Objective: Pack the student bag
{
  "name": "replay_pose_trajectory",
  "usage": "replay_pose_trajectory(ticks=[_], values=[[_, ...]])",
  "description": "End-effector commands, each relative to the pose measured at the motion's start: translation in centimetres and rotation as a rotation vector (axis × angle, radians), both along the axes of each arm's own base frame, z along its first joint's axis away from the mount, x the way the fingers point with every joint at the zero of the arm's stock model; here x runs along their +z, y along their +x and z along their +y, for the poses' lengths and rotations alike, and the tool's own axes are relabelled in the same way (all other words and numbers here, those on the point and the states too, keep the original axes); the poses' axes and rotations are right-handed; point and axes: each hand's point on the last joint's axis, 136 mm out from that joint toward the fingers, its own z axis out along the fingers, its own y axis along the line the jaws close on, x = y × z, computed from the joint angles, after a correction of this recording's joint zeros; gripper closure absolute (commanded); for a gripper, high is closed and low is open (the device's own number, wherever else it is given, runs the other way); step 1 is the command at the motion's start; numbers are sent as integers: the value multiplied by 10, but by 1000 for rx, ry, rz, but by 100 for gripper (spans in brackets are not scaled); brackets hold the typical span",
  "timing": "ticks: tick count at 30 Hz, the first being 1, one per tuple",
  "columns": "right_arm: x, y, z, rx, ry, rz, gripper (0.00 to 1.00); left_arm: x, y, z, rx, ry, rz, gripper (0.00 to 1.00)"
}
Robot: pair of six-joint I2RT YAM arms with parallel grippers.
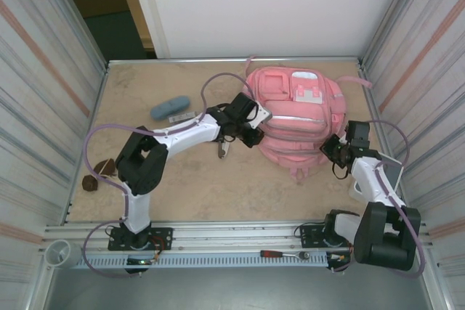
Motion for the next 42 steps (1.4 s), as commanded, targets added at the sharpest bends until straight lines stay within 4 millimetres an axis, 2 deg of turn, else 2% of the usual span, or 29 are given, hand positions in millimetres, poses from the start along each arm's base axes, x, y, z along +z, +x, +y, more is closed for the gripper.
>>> replay_pose_trajectory(ticks=[1,4,5,7,9,11,14,17,19,24,27,28,30,32,34,37,42], values=[[19,3,-11,25,-85,-52,86,16,6,17,10,-6,-30,100],[44,7,-1,114,-158,-141,76,19,8,19,4,-41,-9,100],[58,9,7,166,-210,-194,70,21,8,18,-1,-61,2,100],[75,15,27,272,-318,-286,58,26,8,17,-12,-99,13,100],[87,20,64,432,-395,-389,49,30,9,15,-20,-123,23,100],[90,24,101,589,-450,-451,44,35,8,11,-35,-147,30,100],[83,26,143,777,-579,-463,43,43,3,8,-50,-182,45,100],[77,24,177,928,-676,-504,42,51,0,7,-54,-212,44,100],[72,25,190,977,-684,-519,43,54,-1,7,-54,-224,42,100],[62,44,195,971,-746,-487,47,55,-3,7,-57,-232,53,100],[58,55,194,959,-789,-479,53,54,-3,7,-59,-230,54,100],[56,57,194,957,-796,-470,58,54,-3,7,-59,-230,52,100],[53,58,190,944,-811,-447,74,54,-1,9,-51,-225,47,100],[48,55,182,922,-819,-418,86,53,3,13,-30,-218,45,100],[43,49,167,874,-811,-372,94,51,11,21,6,-210,44,100],[37,36,143,785,-747,-303,96,48,27,34,60,-200,39,100],[34,13,121,675,-620,-268,96,31,46,46,97,-157,40,100]])
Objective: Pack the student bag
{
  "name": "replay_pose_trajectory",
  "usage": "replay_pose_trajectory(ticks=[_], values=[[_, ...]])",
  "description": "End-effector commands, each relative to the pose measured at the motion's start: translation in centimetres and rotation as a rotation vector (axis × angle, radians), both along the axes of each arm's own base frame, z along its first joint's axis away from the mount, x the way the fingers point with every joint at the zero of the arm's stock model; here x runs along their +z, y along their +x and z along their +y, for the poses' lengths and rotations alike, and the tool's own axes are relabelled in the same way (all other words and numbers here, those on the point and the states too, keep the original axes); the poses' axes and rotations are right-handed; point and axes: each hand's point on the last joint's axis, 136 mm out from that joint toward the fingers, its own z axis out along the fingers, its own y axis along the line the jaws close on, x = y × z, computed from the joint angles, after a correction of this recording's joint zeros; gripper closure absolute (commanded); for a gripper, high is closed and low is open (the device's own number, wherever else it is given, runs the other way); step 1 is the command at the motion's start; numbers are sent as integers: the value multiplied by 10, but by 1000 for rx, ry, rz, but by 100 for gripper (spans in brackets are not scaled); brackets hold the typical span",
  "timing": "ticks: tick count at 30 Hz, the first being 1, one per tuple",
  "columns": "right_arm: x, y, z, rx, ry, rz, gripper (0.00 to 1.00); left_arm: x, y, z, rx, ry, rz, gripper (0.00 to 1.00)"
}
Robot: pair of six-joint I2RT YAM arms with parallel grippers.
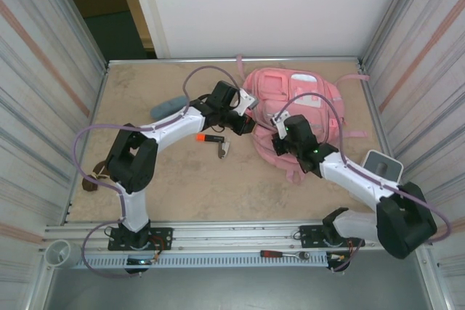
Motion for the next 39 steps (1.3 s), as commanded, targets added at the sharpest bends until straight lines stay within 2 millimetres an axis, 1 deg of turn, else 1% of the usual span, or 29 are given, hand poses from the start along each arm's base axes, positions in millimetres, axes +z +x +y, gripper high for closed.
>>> replay_pose_trajectory(ticks=[1,5,6,10,15,16,17,20,23,25,26,27,28,29,30,32,35,38,39], values=[[-17,-19,-50,-238,43,97,96,1,22,26,82,52,-12,100],[-13,-29,-51,-221,111,91,96,-9,37,25,105,58,-10,100],[-9,-30,-50,-213,132,77,97,-10,43,24,118,57,-17,100],[-6,-31,-47,-182,206,85,100,-15,70,28,177,68,-37,100],[-5,-30,-41,-129,223,90,100,-21,103,32,241,63,-78,100],[-4,-30,-41,-122,233,89,100,-17,109,32,253,61,-88,99],[-3,-29,-40,-116,244,87,100,-31,115,32,264,75,-78,98],[-1,-28,-37,-93,273,86,100,-42,133,35,311,84,-95,98],[1,-26,-34,-83,291,85,100,-49,148,37,350,73,-97,93],[4,-24,-32,-74,303,81,100,-50,154,40,375,76,-105,85],[7,-22,-30,-72,314,78,100,-47,156,43,385,74,-109,80],[14,-18,-28,-74,328,66,100,-44,155,47,394,72,-109,75],[13,-14,-26,-80,332,81,100,-39,154,51,405,67,-113,71],[18,-8,-24,-85,341,89,100,-30,152,57,418,55,-117,66],[24,-3,-21,-86,347,97,100,-21,148,63,427,42,-124,62],[30,7,-15,-79,338,136,100,0,138,78,450,14,-144,57],[34,20,-7,-54,298,194,97,17,119,107,505,18,-167,49],[41,34,2,-24,273,219,95,13,99,145,588,96,-164,40],[43,38,5,-14,270,228,94,8,92,158,613,128,-154,38]])
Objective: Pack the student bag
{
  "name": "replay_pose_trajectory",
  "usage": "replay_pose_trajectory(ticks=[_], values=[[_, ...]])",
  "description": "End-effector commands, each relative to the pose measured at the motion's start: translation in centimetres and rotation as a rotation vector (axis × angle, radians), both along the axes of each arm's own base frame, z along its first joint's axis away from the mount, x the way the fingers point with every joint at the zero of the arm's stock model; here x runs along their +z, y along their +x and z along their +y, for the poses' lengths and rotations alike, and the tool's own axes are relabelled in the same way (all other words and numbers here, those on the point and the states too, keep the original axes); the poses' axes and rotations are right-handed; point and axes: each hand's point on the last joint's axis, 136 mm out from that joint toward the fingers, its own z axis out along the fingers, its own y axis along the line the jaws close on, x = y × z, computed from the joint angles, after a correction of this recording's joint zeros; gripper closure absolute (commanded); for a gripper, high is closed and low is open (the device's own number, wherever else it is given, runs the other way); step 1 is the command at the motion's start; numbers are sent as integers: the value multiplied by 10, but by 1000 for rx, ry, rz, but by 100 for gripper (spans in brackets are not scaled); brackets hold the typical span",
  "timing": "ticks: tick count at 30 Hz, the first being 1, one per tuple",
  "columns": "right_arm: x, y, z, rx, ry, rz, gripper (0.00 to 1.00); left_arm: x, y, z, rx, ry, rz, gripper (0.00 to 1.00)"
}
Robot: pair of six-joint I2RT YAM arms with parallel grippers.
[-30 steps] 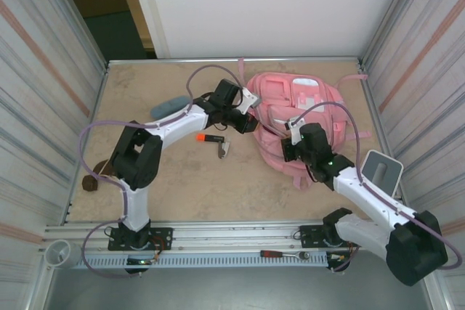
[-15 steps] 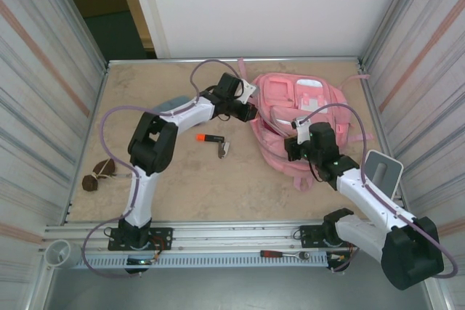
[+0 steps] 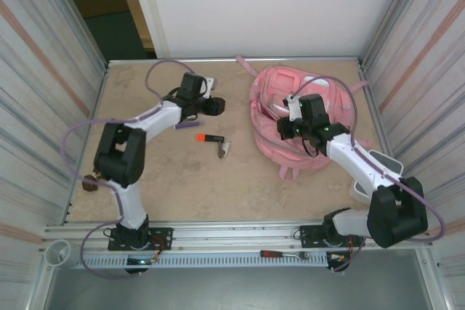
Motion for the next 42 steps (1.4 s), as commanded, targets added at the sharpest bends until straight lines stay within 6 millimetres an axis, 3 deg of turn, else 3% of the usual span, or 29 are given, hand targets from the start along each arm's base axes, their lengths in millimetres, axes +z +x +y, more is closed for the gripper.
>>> replay_pose_trajectory(ticks=[1,5,10,17,21,29,31,42], values=[[17,12,9,36,17,15,93,17,-18,34,103,65,-30,36],[20,26,31,89,60,40,92,-2,-36,80,213,142,21,24],[15,34,61,161,62,74,94,-16,-31,115,221,265,76,23],[12,39,71,170,62,91,100,-34,-19,123,46,504,148,21],[6,38,68,159,51,103,100,-38,-4,140,35,626,161,18],[-4,34,65,151,57,128,100,-51,31,153,-25,605,233,13],[-4,33,65,148,58,132,99,-66,36,157,-36,619,276,11],[-9,31,70,153,71,147,99,-76,52,188,31,528,335,9]])
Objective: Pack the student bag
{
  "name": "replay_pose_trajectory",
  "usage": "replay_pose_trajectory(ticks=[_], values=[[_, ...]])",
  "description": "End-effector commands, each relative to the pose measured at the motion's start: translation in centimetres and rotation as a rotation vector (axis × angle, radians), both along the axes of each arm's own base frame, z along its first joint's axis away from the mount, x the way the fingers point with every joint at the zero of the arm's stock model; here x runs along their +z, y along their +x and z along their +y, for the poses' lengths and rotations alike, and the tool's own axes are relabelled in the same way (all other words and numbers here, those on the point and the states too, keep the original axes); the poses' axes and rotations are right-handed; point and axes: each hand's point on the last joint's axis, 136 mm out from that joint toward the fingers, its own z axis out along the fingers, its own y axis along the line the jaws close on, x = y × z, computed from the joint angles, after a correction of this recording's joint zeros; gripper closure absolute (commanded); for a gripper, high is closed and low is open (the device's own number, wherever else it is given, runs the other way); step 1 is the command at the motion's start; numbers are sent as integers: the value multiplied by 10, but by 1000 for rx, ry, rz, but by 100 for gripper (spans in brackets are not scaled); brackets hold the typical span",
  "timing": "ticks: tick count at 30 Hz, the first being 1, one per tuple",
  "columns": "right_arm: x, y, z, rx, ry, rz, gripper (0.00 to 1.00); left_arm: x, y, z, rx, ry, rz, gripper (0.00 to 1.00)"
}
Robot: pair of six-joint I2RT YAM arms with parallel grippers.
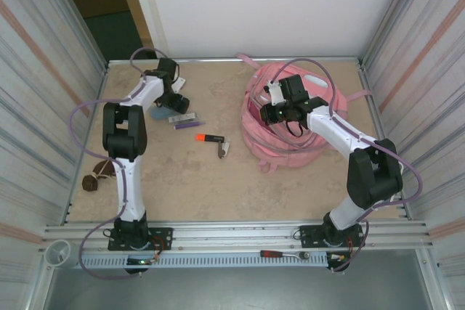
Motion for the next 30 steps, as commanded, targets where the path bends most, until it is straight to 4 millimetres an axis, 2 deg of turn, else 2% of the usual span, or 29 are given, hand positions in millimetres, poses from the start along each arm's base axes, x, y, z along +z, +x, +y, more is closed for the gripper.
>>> replay_pose_trajectory(ticks=[1,10,14,18,20,22,23,25,26,28,30], values=[[-4,-7,15,43,52,35,99,-5,-2,10,25,-75,46,9],[-10,-5,21,47,45,52,98,-23,-1,33,94,-184,116,12],[-1,-2,16,30,47,37,98,-23,-1,39,115,-198,119,24],[22,6,11,14,83,4,98,2,8,59,191,-157,45,46],[33,9,8,6,104,-3,98,28,12,67,237,-140,-26,54],[44,13,4,-5,140,-2,98,62,12,65,275,-179,-118,61],[47,14,2,-9,156,4,98,81,10,59,276,-223,-164,63],[57,18,-4,-16,188,9,98,116,1,33,249,-351,-265,63],[60,20,-7,-20,198,14,98,128,-6,20,234,-405,-301,63],[67,24,-12,-26,216,38,98,149,-23,-20,178,-532,-369,63],[74,28,-16,-33,232,55,98,159,-44,-64,119,-638,-389,62]])
